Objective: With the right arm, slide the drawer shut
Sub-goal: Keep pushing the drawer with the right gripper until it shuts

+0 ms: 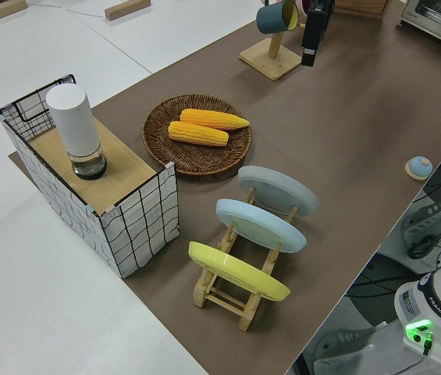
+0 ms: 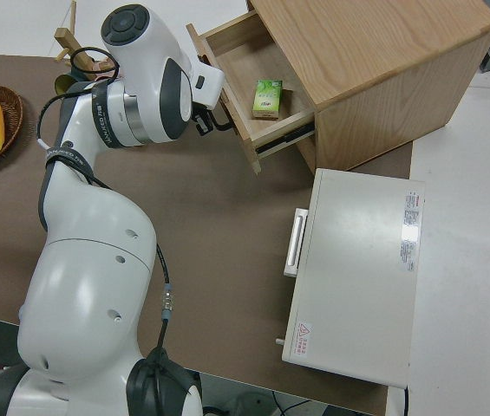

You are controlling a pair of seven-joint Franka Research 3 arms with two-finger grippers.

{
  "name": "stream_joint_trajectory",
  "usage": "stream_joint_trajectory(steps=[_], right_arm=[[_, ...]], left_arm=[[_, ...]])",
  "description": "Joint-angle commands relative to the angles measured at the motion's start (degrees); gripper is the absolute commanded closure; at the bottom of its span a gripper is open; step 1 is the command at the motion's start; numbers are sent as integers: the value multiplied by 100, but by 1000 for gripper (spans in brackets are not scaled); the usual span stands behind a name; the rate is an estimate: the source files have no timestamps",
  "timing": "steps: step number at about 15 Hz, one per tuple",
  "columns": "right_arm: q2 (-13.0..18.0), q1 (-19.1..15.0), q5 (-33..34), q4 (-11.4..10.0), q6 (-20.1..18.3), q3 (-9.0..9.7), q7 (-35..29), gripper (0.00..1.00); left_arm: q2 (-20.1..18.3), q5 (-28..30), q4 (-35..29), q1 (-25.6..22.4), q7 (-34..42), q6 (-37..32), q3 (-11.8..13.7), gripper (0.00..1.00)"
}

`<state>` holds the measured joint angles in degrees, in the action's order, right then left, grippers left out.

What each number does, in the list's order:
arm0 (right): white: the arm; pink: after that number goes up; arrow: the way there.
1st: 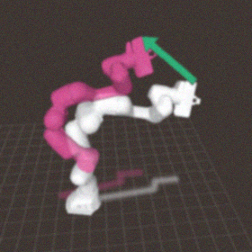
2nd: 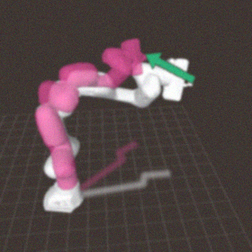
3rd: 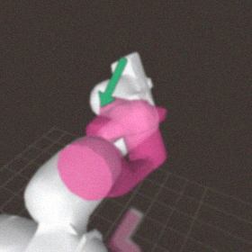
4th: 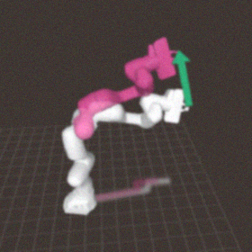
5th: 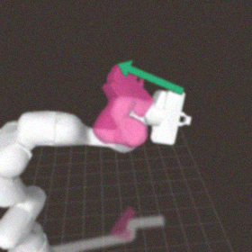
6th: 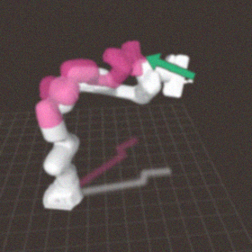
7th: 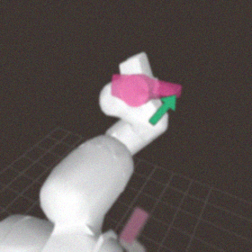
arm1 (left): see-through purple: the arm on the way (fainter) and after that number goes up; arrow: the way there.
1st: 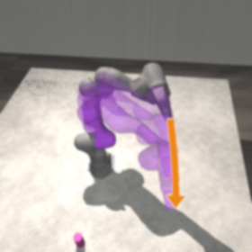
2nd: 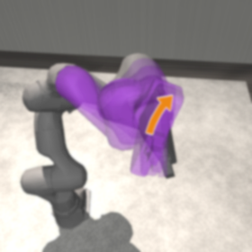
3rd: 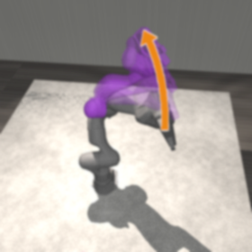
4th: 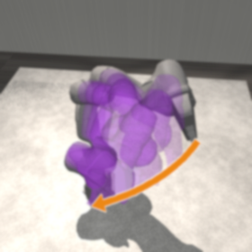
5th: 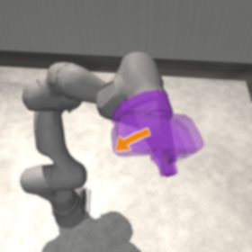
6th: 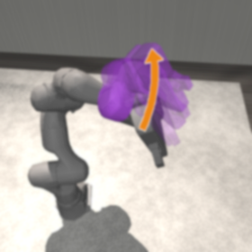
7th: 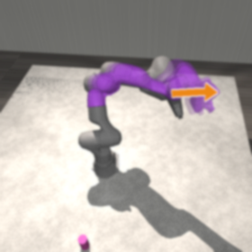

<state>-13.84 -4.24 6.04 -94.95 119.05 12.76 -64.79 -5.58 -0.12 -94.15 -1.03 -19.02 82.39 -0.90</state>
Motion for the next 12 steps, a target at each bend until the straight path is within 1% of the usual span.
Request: stream_joint_trajectory(steps=[1,2,5,7,10,11,12], right_arm=[[-251,-226,143,292,-40,113,274,1000],[-286,-278,134,371,-57,113,318,1000],[-313,-419,99,371,-57,113,651,1000],[-330,-507,116,380,-22,113,758,1000],[-435,-700,99,520,-5,121,968,1000],[-462,-710,99,582,-22,121,995,1000],[-471,-727,99,600,4,121,1004,1000]], left_arm=[[-49,21,2,24,56,-12,29,7],[-49,21,2,24,56,-12,29,7],[-49,21,2,24,56,-12,29,7],[-49,21,2,24,56,-12,29,7],[-49,21,2,24,56,-12,29,7],[-49,21,2,24,56,-12,29,7],[-49,21,2,24,56,-12,29,7]])
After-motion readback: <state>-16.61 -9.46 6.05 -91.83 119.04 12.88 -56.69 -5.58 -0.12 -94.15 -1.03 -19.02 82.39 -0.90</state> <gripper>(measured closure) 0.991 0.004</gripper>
